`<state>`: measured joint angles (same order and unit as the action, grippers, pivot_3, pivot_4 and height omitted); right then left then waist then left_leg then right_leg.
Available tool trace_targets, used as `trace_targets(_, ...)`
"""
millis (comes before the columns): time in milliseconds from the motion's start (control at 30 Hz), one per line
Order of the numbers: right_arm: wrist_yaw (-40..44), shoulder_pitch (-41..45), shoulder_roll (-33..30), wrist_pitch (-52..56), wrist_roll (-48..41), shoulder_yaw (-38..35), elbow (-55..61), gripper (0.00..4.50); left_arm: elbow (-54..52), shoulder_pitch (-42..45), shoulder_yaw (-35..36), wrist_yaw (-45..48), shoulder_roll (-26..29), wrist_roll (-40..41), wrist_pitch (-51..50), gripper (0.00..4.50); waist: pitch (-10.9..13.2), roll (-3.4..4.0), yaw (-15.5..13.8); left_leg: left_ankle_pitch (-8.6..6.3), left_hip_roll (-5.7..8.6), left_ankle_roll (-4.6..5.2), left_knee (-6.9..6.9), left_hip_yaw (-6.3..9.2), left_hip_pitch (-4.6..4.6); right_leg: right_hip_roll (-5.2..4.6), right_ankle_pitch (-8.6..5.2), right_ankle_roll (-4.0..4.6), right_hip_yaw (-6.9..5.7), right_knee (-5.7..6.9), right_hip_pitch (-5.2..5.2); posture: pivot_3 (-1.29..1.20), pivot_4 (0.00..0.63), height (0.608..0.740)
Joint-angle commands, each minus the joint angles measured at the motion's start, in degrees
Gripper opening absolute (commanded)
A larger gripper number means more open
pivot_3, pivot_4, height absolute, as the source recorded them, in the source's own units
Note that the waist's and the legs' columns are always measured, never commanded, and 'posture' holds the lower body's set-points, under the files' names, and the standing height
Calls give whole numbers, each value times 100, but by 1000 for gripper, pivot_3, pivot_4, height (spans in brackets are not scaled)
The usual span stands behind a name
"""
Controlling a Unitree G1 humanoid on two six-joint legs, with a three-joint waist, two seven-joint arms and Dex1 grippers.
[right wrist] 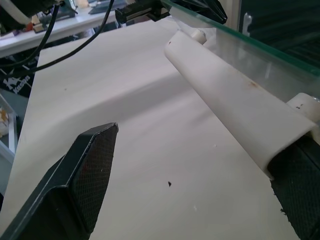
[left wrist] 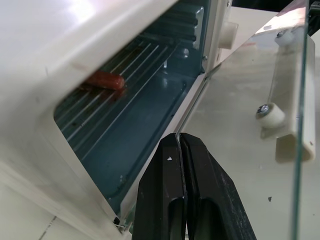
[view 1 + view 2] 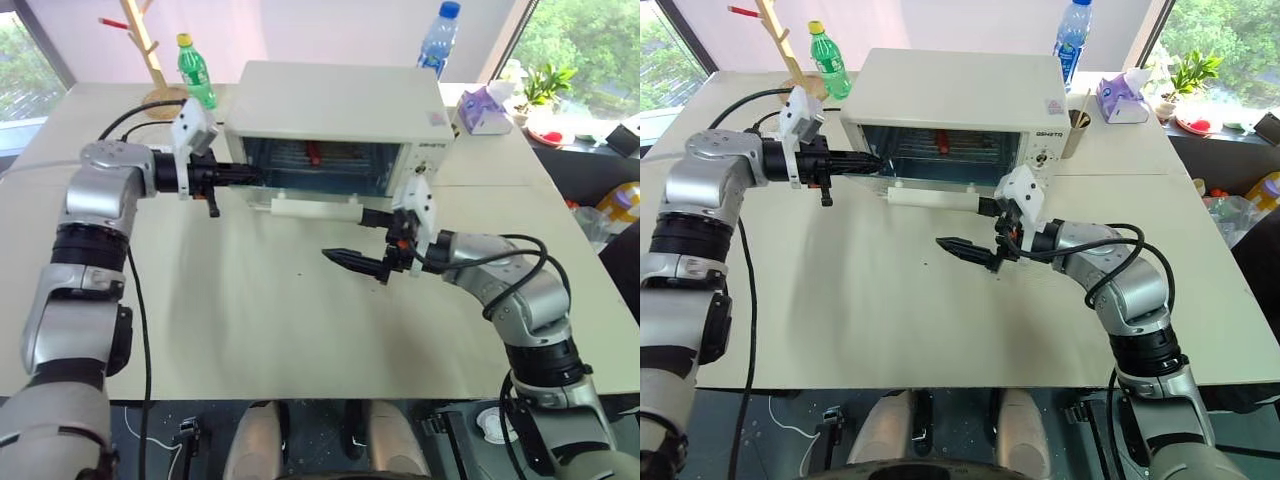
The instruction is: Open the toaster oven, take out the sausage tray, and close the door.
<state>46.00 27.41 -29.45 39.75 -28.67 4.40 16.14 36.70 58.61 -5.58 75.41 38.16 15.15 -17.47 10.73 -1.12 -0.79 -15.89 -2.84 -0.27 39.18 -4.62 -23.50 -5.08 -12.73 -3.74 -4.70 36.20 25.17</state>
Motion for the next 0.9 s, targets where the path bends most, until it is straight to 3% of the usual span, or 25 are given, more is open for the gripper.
trace_targets(33, -97, -93, -217, 60, 36, -246, 48, 4500, 23, 222, 89, 95, -21, -68, 173, 58, 0, 0, 10, 0, 0, 0, 0, -1, 0, -1, 0, 0, 0, 0, 0, 0, 150, 722)
trace_targets(300, 124, -859, -1063, 523, -393, -892, 876, 4500, -3, 76, 137, 118, -139, -99, 149, 58, 0, 0, 2, 0, -1, 1, 0, 3, 0, 2, 0, 0, 0, 1, 1, 0, 150, 722)
trace_targets(600, 835, -1988, -2517, 1341, -1769, -2984, 1583, 4500, -1228, -1008, 27, 325, 84, -58, -79, 58, 0, -3, 28, -1, -4, 1, 0, 6, 13, 2, 0, 0, 0, 0, -10, 0, 150, 722)
trace_targets(733, 701, -1902, -2676, 1416, -1913, -3278, 1352, 4500, -1582, -1475, -50, 267, 123, -174, 63, 58, -1, -2, 10, -1, -6, 1, 0, 9, 13, 4, -1, 1, 1, 0, -10, 0, 150, 722)
trace_targets(900, 426, -1678, -2627, 1324, -1821, -3122, 1199, 4500, -1423, -1715, -155, -187, -139, -468, 330, 58, -1, -4, -17, 0, -2, 1, 1, 11, 10, 0, -1, 1, 0, -5, -12, 0, 150, 722)
